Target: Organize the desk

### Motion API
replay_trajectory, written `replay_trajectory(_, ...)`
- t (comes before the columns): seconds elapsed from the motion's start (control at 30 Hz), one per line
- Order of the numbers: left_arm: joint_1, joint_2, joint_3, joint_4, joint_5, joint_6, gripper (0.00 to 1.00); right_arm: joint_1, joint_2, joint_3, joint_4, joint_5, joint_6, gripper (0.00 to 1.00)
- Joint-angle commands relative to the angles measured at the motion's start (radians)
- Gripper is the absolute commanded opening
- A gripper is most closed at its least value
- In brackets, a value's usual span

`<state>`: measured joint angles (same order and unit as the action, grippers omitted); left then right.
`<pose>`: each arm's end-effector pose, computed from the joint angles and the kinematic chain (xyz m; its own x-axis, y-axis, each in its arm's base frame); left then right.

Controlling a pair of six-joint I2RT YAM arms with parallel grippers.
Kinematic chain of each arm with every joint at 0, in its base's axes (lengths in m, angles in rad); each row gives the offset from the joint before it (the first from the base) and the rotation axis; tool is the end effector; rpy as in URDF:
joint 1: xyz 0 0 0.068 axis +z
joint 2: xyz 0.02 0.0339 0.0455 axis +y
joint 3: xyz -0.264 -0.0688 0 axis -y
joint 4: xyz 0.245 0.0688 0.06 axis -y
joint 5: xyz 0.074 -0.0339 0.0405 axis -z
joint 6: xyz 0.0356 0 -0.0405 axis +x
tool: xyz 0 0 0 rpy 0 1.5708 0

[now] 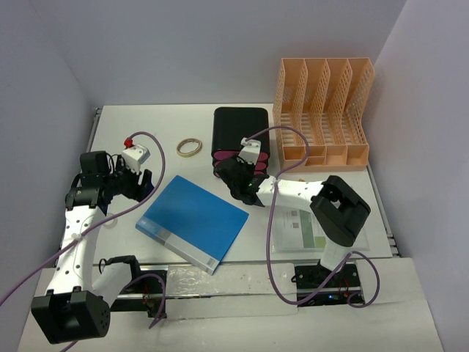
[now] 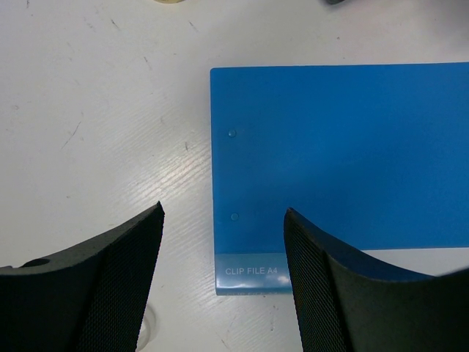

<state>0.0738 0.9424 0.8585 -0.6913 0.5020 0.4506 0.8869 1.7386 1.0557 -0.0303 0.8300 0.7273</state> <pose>0.1899 -0.0031 0.2927 -0.5072 0.3453 -0.7896 0.5543 0.8323 0.0079 0.2517 0.2672 0.2016 -0.4221 0.1923 -0.8859 0.1475 0.9788 0.1422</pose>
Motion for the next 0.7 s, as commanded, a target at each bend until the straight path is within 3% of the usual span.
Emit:
replay_trajectory(0.0, 0.005, -0.011, 0.015, -0.007, 0.035, 0.011, 0.73, -0.013, -0.010, 0.011, 0.026, 0.037, 0.004, 0.14)
replay_trajectory(0.1, 0.004, -0.011, 0.014, -0.007, 0.038, 0.011, 0.73, -0.003, -0.039, -0.038, 0.027, 0.017, 0.018, 0.06)
replay_trajectory(0.2, 0.004, -0.011, 0.013, -0.005, 0.042, 0.009, 0.73, 0.016, -0.084, -0.094, 0.064, -0.009, 0.036, 0.04)
replay_trajectory(0.67, 0.004, -0.013, 0.003, -0.014, 0.031, 0.000, 0.73, 0.152, -0.210, -0.219, 0.011, 0.013, 0.141, 0.02)
